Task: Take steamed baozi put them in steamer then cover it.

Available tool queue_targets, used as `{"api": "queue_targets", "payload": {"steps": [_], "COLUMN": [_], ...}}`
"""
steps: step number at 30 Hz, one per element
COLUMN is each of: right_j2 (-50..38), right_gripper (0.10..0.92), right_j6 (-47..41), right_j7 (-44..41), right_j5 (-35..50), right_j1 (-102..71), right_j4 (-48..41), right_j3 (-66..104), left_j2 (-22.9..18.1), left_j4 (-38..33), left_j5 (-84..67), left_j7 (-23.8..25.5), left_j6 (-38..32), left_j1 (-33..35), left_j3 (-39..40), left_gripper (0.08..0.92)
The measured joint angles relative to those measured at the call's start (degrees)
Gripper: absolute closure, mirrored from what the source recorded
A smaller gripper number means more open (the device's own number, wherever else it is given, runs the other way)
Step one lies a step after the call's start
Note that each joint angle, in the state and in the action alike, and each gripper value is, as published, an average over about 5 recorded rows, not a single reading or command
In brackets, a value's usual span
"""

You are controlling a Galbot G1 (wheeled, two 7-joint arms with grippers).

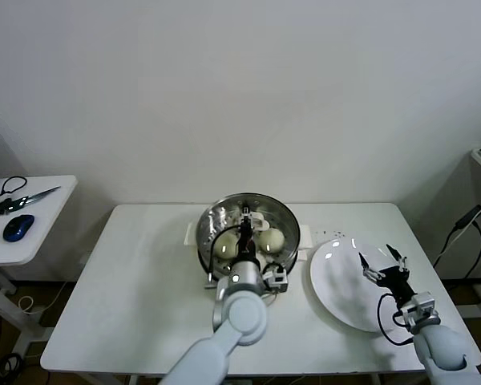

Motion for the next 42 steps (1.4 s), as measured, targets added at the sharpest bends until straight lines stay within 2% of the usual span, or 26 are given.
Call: {"api": "queue_targets", "payload": {"steps": [13, 16, 22, 30, 36, 42], "right_j2": [-0.27, -0.31, -0.17, 0.45, 0.84, 1.1], "right_gripper": [0.203, 0.203, 0.203, 0.203, 0.203, 0.203], "right_j6": [-3.85, -4.74, -5.8, -5.68, -5.24, -4.68], "right_j7": [0.26, 0.3, 0.5, 0.34, -0.3, -0.83], "right_j5": [-0.12, -0.18, 0.23, 0.89, 1.92, 3.05], "right_j1": [0.07, 0.22, 0.38, -0.79, -1.95, -3.05], "right_j4": [1.59, 2.01, 2.91, 4.9, 6.5, 7.7], "right_j3": [-0.3, -0.29, -0.4, -0.47, -0.1, 0.45], "left_j2": [6.13, 8.13, 12.43, 16.45, 16.27, 13.41], "left_j4": [-11.33, -14.52, -20.47, -25.02, -26.39, -24.43], "left_j5": [-4.73, -6.97, -13.04, -28.28, -45.73, -65.64], "left_j7": [0.21, -0.34, -3.41, -14.16, -19.74, -21.04], "left_j6": [0.05, 0.05, 0.04, 0.03, -1.83, -13.42], "left_j1": [4.24, 5.96, 9.67, 17.51, 24.94, 30.65], "left_j3": [-0.61, -0.93, -2.39, -12.05, -24.34, -35.63], "left_gripper": [0.236, 0.188, 0.177, 0.177, 0.177, 0.177]}}
